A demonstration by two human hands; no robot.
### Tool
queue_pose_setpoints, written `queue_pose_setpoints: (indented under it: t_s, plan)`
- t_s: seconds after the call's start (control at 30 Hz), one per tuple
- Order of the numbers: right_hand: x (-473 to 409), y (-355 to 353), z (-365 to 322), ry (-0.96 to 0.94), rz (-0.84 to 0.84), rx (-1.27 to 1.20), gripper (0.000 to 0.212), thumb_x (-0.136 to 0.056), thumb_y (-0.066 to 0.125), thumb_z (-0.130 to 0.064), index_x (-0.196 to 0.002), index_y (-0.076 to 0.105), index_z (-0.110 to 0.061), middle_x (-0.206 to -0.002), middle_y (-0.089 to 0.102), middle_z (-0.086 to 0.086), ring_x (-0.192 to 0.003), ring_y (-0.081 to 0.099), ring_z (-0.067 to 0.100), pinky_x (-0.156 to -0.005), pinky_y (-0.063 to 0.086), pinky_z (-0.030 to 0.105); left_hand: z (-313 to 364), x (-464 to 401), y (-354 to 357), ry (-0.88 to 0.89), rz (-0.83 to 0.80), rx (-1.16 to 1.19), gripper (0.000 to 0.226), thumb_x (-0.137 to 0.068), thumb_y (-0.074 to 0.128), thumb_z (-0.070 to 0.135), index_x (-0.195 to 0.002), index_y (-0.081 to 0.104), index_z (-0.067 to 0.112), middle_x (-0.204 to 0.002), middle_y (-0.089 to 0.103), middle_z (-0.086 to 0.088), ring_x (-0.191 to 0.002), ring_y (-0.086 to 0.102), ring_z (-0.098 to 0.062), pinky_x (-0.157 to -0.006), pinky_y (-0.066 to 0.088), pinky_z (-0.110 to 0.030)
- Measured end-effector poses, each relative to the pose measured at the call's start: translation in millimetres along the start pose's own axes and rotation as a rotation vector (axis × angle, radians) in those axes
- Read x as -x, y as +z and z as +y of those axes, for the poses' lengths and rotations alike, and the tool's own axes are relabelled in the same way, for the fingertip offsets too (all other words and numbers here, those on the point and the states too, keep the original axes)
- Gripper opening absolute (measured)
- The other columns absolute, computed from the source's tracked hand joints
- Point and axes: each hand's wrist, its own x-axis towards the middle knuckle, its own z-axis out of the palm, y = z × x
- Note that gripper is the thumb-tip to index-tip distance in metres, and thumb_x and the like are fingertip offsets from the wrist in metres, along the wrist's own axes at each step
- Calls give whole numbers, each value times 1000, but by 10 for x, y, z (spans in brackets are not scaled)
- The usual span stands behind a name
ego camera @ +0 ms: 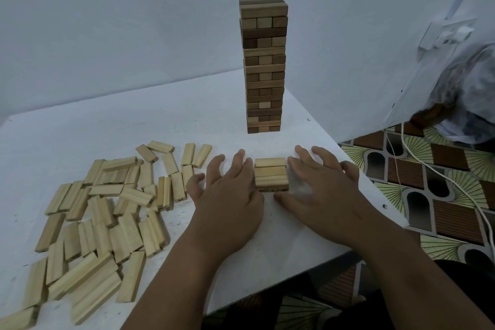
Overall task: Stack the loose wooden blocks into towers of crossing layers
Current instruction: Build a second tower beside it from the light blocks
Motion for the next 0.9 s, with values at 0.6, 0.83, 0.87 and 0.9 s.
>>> queue_pose_setpoints:
  t_s: [0.6, 0.83, 0.87, 0.9]
  plan:
    - [14, 44, -44, -20, 31, -18, 74, -85, 12, -60, -151, 29, -32, -161, 17, -14, -149, 4, 12, -115, 2, 38, 13, 0, 16, 1, 0, -36, 52, -102, 22, 34, -153, 20, 33, -163, 8, 18, -149, -5, -10, -116, 1, -50]
    - [29, 68, -85, -7, 34, 49, 73, -87, 8, -58, -152, 27, -31, -162, 17, -12, -149, 2, 13, -114, 0, 38, 21, 10, 3, 2, -9, -39, 52, -103, 20, 32, -154, 18, 32, -163, 8, 18, -149, -5, -12, -117, 1, -49]
    - [31, 74, -94, -4, 31, 56, 73, -87, 7, -57, -152, 27, -31, -162, 17, -11, -149, 3, 14, -115, 0, 39, 23, 10, 0, 2, -11, -39, 52, -103, 20, 32, -154, 18, 32, -163, 8, 18, -149, -5, -12, -117, 1, -50]
    - [34, 81, -101, -3, 32, 62, 73, -87, 7, -57, -152, 27, -31, -162, 18, -11, -149, 4, 14, -116, 0, 39, 22, 10, -2, 1, -12, -39, 52, -103, 20, 32, -154, 18, 32, -163, 8, 18, -149, -5, -12, -117, 1, -50]
